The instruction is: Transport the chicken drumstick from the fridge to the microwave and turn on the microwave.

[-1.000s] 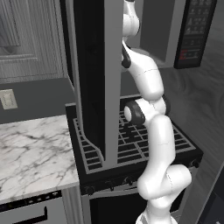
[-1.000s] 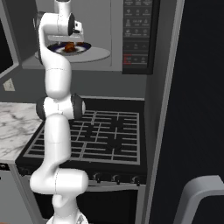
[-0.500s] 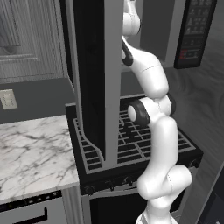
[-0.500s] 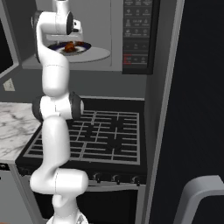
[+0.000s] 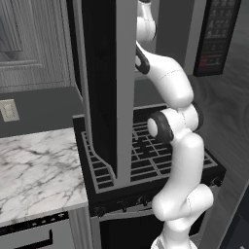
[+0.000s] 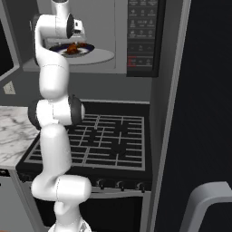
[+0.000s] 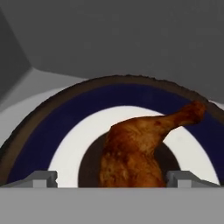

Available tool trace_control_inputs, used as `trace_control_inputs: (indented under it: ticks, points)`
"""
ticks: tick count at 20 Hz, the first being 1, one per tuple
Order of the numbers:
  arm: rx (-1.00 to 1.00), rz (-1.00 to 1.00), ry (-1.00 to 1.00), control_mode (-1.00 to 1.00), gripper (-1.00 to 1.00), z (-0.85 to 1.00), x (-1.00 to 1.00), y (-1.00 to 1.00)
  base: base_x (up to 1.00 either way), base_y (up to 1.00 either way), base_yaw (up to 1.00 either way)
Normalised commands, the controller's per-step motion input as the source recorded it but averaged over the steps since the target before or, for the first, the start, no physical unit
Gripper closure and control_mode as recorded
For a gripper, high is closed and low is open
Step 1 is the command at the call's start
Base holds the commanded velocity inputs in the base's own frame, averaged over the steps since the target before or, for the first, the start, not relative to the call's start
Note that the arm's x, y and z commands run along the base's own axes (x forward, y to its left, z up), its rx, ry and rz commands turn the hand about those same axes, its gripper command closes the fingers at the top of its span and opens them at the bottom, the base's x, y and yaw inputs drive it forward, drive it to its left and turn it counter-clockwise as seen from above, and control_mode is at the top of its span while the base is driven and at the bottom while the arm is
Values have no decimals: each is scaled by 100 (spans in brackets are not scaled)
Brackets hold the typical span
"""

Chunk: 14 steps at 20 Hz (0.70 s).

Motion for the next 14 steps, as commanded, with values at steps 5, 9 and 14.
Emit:
trace_control_inputs:
  ticks: [5, 9, 14]
  points:
    - [0, 0, -14, -100, -100, 0, 0, 0, 0, 0, 0]
    - [0, 0, -9, -100, -100, 0, 0, 0, 0, 0, 0]
    - [0, 0, -3, -100, -100, 2, 0, 0, 0, 0, 0]
